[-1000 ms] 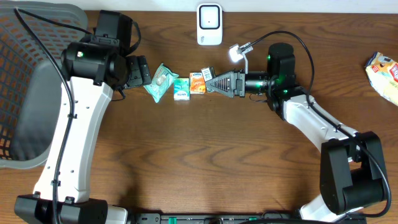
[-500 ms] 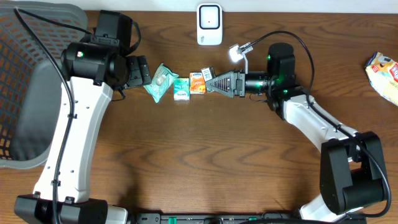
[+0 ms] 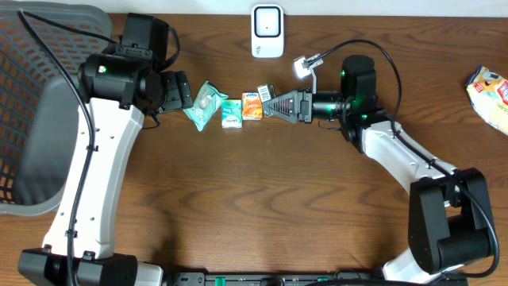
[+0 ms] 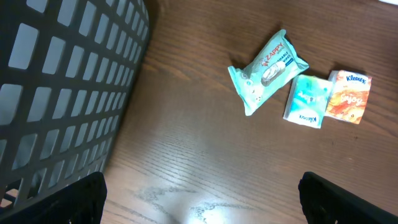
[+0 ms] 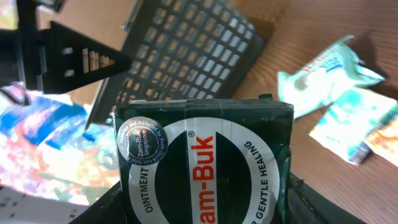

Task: Scan the item barcode
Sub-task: 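Raise the tin with the right gripper up to the scanner window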

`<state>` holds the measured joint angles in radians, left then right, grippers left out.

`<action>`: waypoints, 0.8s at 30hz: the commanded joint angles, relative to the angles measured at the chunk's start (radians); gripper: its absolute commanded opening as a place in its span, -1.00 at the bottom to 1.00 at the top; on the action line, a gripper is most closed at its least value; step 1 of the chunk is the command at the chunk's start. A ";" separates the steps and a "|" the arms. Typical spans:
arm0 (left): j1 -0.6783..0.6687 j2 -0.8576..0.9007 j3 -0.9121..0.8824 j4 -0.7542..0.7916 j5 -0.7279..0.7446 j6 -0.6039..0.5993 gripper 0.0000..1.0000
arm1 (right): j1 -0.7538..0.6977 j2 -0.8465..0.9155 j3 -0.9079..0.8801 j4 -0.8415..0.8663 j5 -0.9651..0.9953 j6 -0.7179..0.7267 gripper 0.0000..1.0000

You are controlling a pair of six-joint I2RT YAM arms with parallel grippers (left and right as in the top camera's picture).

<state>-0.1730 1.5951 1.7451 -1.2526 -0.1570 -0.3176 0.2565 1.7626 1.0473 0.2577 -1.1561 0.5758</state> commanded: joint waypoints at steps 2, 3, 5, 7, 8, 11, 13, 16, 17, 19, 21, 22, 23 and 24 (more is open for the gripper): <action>0.002 -0.002 -0.003 -0.003 -0.012 -0.009 0.96 | 0.007 -0.005 0.015 -0.090 0.150 -0.088 -0.06; 0.002 -0.002 -0.003 -0.003 -0.012 -0.009 0.96 | 0.007 -0.005 0.015 -0.129 0.200 -0.110 -0.06; 0.002 -0.002 -0.003 -0.003 -0.012 -0.009 0.96 | 0.007 -0.005 0.015 -0.202 0.312 -0.157 -0.10; 0.002 -0.002 -0.003 -0.003 -0.012 -0.009 0.96 | 0.007 -0.005 0.015 -0.286 0.478 -0.212 -0.17; 0.002 -0.002 -0.003 -0.003 -0.012 -0.009 0.95 | 0.007 -0.005 0.015 -0.310 0.534 -0.224 -0.20; 0.002 -0.002 -0.003 -0.003 -0.012 -0.009 0.95 | 0.007 -0.005 0.015 -0.371 0.693 -0.262 -0.21; 0.002 -0.002 -0.003 -0.003 -0.012 -0.009 0.96 | 0.007 -0.005 0.015 -0.401 0.749 -0.318 -0.15; 0.002 -0.002 -0.003 -0.003 -0.012 -0.009 0.96 | 0.007 -0.005 0.015 -0.443 0.832 -0.378 -0.14; 0.002 -0.002 -0.003 -0.003 -0.012 -0.009 0.96 | 0.007 -0.005 0.015 -0.459 0.885 -0.396 -0.14; 0.002 -0.002 -0.003 -0.003 -0.012 -0.009 0.96 | 0.007 -0.005 0.015 -0.485 0.977 -0.430 -0.14; 0.002 -0.002 -0.003 -0.003 -0.012 -0.009 0.96 | 0.007 -0.005 0.015 -0.499 1.048 -0.467 -0.18; 0.002 -0.002 -0.003 -0.003 -0.012 -0.009 0.95 | 0.007 -0.005 0.015 -0.498 1.067 -0.494 -0.18; 0.002 -0.002 -0.003 -0.003 -0.012 -0.009 0.95 | 0.007 -0.005 0.016 -0.493 1.081 -0.524 -0.18; 0.002 -0.002 -0.003 -0.003 -0.012 -0.009 0.96 | 0.007 -0.005 0.019 -0.489 1.097 -0.544 -0.17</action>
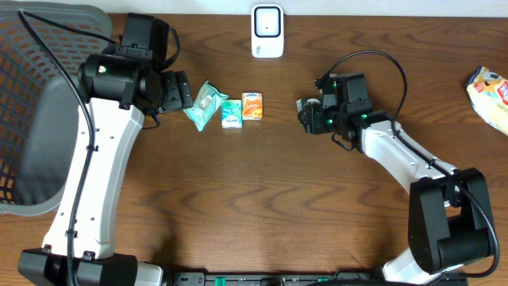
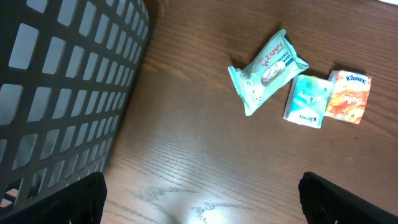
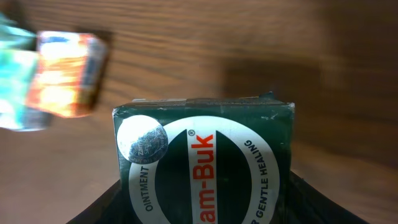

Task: Scan the item barcode
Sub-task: 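Raise the tin with the right gripper up to the scanner window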

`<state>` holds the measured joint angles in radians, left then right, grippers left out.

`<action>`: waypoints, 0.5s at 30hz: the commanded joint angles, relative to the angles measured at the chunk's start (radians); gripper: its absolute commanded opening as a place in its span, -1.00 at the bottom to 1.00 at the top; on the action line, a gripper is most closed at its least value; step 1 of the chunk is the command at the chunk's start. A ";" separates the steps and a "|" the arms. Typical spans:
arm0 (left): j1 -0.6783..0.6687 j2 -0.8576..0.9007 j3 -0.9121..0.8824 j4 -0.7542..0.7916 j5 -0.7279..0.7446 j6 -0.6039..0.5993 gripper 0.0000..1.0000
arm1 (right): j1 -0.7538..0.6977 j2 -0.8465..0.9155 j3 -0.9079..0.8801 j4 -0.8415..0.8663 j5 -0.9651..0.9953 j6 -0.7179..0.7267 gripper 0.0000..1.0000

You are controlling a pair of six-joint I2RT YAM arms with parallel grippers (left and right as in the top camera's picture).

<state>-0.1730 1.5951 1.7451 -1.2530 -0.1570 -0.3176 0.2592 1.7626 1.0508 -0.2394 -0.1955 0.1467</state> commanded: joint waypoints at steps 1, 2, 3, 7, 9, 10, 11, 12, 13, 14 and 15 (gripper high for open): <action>0.002 -0.002 -0.003 -0.003 -0.012 -0.009 0.95 | 0.005 -0.005 0.020 0.012 0.157 -0.128 -0.17; 0.002 -0.002 -0.003 -0.003 -0.012 -0.009 0.95 | 0.006 -0.005 0.027 0.015 0.187 -0.134 -0.17; 0.002 -0.002 -0.003 -0.003 -0.012 -0.009 0.96 | 0.009 -0.005 0.037 0.016 0.219 -0.141 -0.17; 0.002 -0.002 -0.003 -0.003 -0.012 -0.009 0.96 | 0.022 -0.005 0.089 0.026 0.341 -0.196 -0.14; 0.002 -0.002 -0.003 -0.003 -0.012 -0.009 0.96 | 0.030 -0.005 0.121 0.033 0.382 -0.224 -0.15; 0.002 -0.002 -0.003 -0.003 -0.012 -0.009 0.96 | 0.032 -0.005 0.135 0.039 0.395 -0.238 -0.15; 0.002 -0.002 -0.003 -0.003 -0.012 -0.009 0.96 | 0.035 -0.005 0.149 0.046 0.407 -0.248 -0.16; 0.002 -0.002 -0.003 -0.003 -0.012 -0.009 0.95 | 0.037 -0.005 0.166 0.053 0.412 -0.262 -0.17; 0.002 -0.002 -0.003 -0.003 -0.012 -0.009 0.96 | 0.038 -0.003 0.181 0.063 0.415 -0.265 -0.18; 0.002 -0.002 -0.003 -0.003 -0.012 -0.009 0.95 | 0.038 -0.002 0.197 0.072 0.414 -0.264 -0.21; 0.002 -0.002 -0.003 -0.003 -0.012 -0.009 0.96 | 0.038 -0.001 0.215 0.079 0.414 -0.264 -0.23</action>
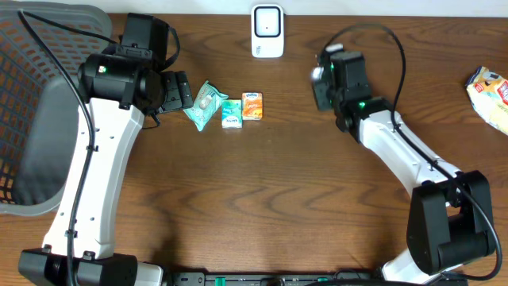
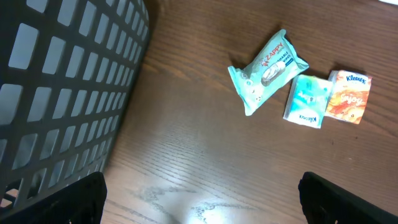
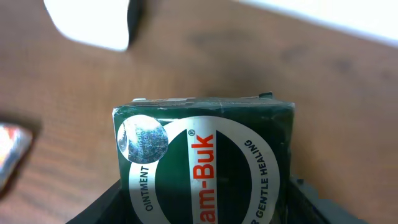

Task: Scan the item barcode
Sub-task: 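Raise the tin with the right gripper up to the scanner window, then hold the tin's face against the scanner window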

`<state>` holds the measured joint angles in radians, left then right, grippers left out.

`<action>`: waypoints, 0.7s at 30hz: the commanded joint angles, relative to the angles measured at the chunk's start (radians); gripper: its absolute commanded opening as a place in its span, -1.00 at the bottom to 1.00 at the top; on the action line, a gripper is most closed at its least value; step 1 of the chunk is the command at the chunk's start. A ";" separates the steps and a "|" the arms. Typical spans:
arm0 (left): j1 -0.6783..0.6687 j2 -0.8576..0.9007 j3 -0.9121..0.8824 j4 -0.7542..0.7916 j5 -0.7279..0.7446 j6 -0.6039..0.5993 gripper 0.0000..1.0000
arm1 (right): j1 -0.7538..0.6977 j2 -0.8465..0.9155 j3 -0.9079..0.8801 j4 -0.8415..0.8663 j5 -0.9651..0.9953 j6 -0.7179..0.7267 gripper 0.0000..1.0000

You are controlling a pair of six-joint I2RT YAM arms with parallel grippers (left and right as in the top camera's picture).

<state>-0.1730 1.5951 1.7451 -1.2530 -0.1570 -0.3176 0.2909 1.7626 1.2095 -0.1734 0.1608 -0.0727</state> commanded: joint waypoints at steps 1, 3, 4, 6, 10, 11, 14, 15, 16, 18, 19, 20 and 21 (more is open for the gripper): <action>0.002 -0.002 -0.003 -0.003 -0.012 -0.009 0.95 | 0.008 0.003 0.076 0.021 0.058 -0.045 -0.24; 0.002 -0.002 -0.003 -0.003 -0.012 -0.009 0.96 | 0.009 0.014 0.120 0.029 0.057 -0.045 -0.26; 0.002 -0.002 -0.003 -0.003 -0.012 -0.009 0.95 | 0.010 0.024 0.143 0.031 0.058 -0.047 -0.26; 0.002 -0.002 -0.003 -0.003 -0.012 -0.009 0.95 | 0.015 0.050 0.198 0.031 0.058 -0.050 -0.20; 0.002 -0.001 -0.003 0.000 -0.012 -0.009 0.95 | 0.038 0.134 0.328 0.015 0.058 -0.115 -0.20; 0.002 -0.002 -0.003 -0.001 -0.012 -0.009 0.95 | 0.046 0.161 0.369 0.005 0.059 -0.140 -0.20; 0.002 -0.002 -0.003 0.000 -0.012 -0.009 0.95 | 0.071 0.250 0.488 -0.026 0.087 -0.197 -0.17; 0.002 -0.002 -0.003 0.000 -0.012 -0.009 0.96 | 0.079 0.283 0.528 -0.032 0.107 -0.216 -0.17; 0.002 -0.002 -0.003 0.000 -0.012 -0.009 0.96 | 0.086 0.315 0.570 -0.039 0.128 -0.239 -0.17; 0.002 -0.002 -0.003 0.000 -0.012 -0.009 0.96 | 0.100 0.392 0.661 -0.050 0.168 -0.303 -0.17; 0.002 -0.002 -0.003 0.000 -0.012 -0.009 0.96 | 0.106 0.429 0.702 -0.053 0.191 -0.331 -0.17; 0.002 -0.002 -0.003 0.000 -0.012 -0.009 0.96 | 0.111 0.461 0.740 -0.055 0.216 -0.360 -0.17; 0.002 -0.002 -0.003 0.000 -0.012 -0.009 0.96 | 0.117 0.496 0.777 -0.055 0.239 -0.393 -0.17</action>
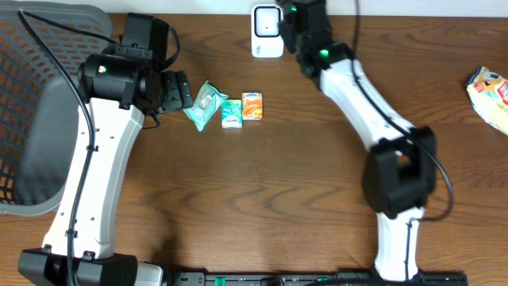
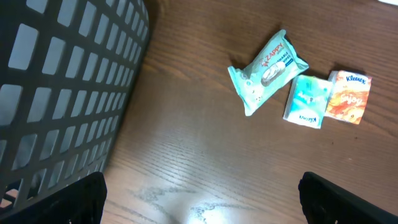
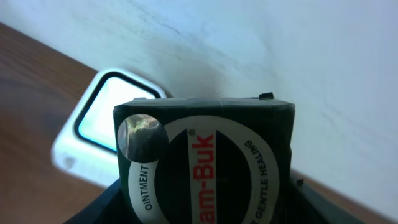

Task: Scan the item barcode
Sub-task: 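Hold the tin's face against the scanner window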

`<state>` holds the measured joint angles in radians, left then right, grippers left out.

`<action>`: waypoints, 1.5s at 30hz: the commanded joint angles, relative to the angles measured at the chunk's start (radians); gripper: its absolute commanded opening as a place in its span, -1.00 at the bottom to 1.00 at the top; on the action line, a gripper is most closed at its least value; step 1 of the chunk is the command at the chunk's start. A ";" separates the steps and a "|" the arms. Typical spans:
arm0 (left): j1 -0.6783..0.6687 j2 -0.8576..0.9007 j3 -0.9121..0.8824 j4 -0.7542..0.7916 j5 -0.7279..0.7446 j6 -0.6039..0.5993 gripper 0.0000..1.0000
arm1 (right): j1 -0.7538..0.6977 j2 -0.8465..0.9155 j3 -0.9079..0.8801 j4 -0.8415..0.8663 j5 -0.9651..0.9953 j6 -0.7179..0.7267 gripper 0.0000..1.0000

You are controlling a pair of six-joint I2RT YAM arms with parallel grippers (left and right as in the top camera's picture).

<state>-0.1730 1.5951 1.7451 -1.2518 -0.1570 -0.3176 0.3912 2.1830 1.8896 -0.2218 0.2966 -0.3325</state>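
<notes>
My right gripper (image 3: 202,206) is shut on a dark green Zam-Buk ointment box (image 3: 202,165), which fills the right wrist view. Just behind the box stands the white barcode scanner (image 3: 102,127) with its lit window, against the white wall. From overhead, the right gripper (image 1: 293,26) is at the table's back edge, right beside the scanner (image 1: 267,32). My left gripper (image 2: 202,205) hangs open and empty over bare wood, left of the loose packs.
A teal Zappy wipes pack (image 2: 268,71), a teal tissue pack (image 2: 306,101) and an orange Kleenex pack (image 2: 349,96) lie in a row. A dark mesh basket (image 1: 40,95) fills the left side. A snack bag (image 1: 490,91) lies at the right edge.
My right gripper has moved with the box from right of the scanner to the back edge beside it. The scanner's window now shows behind the box. The left arm has not moved.
My right gripper held the green box beside the orange pack, pointing left. Then it was further right over bare wood, then nearer the back of the table with the scanner's corner in view. Now it holds the box at the scanner. The left gripper stayed open throughout.
</notes>
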 commanded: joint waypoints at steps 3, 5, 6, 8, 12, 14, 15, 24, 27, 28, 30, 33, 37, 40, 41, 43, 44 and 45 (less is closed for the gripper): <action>0.002 -0.002 -0.003 -0.002 -0.012 -0.009 0.96 | 0.028 0.176 0.201 0.001 0.168 -0.235 -0.14; 0.002 -0.002 -0.003 -0.002 -0.012 -0.009 0.96 | 0.034 0.233 0.258 0.013 0.204 -0.286 -0.12; 0.002 -0.002 -0.003 -0.002 -0.012 -0.009 0.95 | 0.036 0.259 0.283 0.025 0.222 -0.303 -0.13; 0.002 -0.002 -0.003 -0.002 -0.012 -0.009 0.96 | 0.041 0.292 0.309 0.050 0.228 -0.312 -0.13; 0.002 -0.002 -0.003 -0.002 -0.012 -0.009 0.96 | 0.056 0.322 0.312 0.122 0.225 -0.314 -0.15; 0.002 -0.002 -0.003 -0.002 -0.012 -0.009 0.96 | 0.068 0.326 0.311 0.142 0.216 -0.325 -0.17; 0.002 -0.002 -0.003 -0.002 -0.012 -0.009 0.96 | 0.075 0.327 0.311 0.154 0.217 -0.339 -0.18; 0.002 -0.002 -0.003 -0.002 -0.012 -0.009 0.96 | 0.109 0.340 0.311 0.178 0.260 -0.541 -0.16; 0.002 -0.002 -0.003 -0.002 -0.012 -0.009 0.96 | 0.105 0.351 0.311 0.177 0.290 -0.550 -0.17; 0.002 -0.002 -0.003 -0.002 -0.012 -0.009 0.96 | 0.104 0.356 0.311 0.177 0.299 -0.559 -0.17; 0.002 -0.002 -0.003 -0.002 -0.012 -0.009 0.96 | 0.103 0.365 0.310 0.177 0.310 -0.568 -0.17; 0.002 -0.002 -0.003 -0.002 -0.012 -0.009 0.96 | 0.103 0.372 0.306 0.176 0.326 -0.590 -0.17; 0.002 -0.002 -0.003 -0.002 -0.012 -0.009 0.96 | 0.102 0.372 0.299 0.177 0.326 -0.589 -0.15; 0.002 -0.002 -0.003 -0.002 -0.012 -0.009 0.95 | 0.099 0.372 0.299 0.177 0.327 -0.589 -0.14; 0.002 -0.002 -0.003 -0.002 -0.012 -0.009 0.95 | 0.098 0.372 0.300 0.177 0.330 -0.589 -0.15; 0.002 -0.002 -0.003 -0.002 -0.012 -0.009 0.96 | 0.093 0.372 0.300 0.178 0.340 -0.589 -0.16; 0.002 -0.002 -0.003 -0.002 -0.012 -0.009 0.95 | 0.090 0.372 0.300 0.179 0.351 -0.588 -0.15; 0.002 -0.002 -0.003 -0.002 -0.012 -0.009 0.96 | 0.087 0.372 0.300 0.181 0.361 -0.587 -0.15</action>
<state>-0.1730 1.5951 1.7451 -1.2518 -0.1570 -0.3176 0.4923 2.5408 2.1738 -0.0475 0.6136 -0.9100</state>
